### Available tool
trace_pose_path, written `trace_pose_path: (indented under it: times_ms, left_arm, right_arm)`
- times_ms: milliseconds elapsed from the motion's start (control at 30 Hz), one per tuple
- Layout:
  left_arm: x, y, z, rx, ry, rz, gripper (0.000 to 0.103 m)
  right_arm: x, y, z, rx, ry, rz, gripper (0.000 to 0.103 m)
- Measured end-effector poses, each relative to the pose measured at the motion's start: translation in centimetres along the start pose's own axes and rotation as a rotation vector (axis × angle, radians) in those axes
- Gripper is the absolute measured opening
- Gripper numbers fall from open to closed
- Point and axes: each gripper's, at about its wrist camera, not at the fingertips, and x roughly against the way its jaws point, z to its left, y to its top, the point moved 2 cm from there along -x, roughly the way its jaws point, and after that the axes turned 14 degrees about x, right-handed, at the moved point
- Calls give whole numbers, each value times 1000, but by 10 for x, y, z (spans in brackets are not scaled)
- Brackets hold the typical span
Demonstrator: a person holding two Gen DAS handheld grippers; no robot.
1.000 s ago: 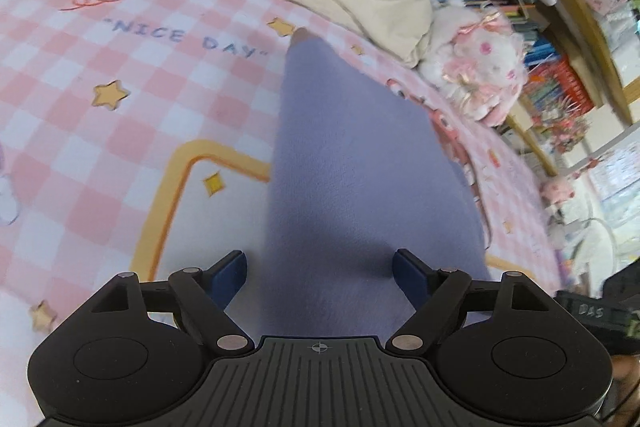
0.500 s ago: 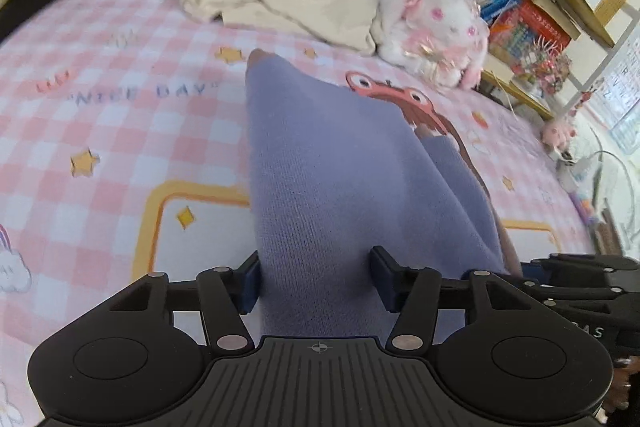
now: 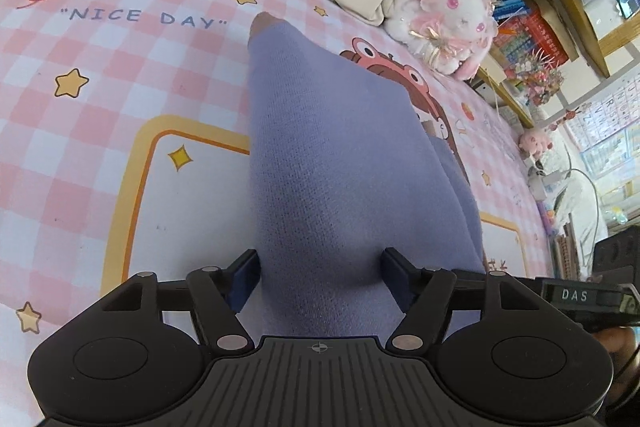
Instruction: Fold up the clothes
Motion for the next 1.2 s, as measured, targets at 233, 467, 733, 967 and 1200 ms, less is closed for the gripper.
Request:
trace_pose_path:
  times_ms: [233,467,733,967,1200]
  left_arm:
    - [-3,4,0,20,-17,-12,62]
    - [8,-11,-32,-186,66,-116,49]
    - [23,-9,-42,-233,31,-169,48]
    - [28,1,-49,-249,-7,-208,48]
    - [25,20,-52,-269,-15,-225,48]
  right_arm:
    - [-7,5,5,55,-13,-18,42]
    - [3,-3,45,359,-148,-71,25]
    - [17,-7,79,604,-260,-178,24]
    - [23,-1,93,721,-311,-239,23]
    - [16,15,98,763,-336,-256,23]
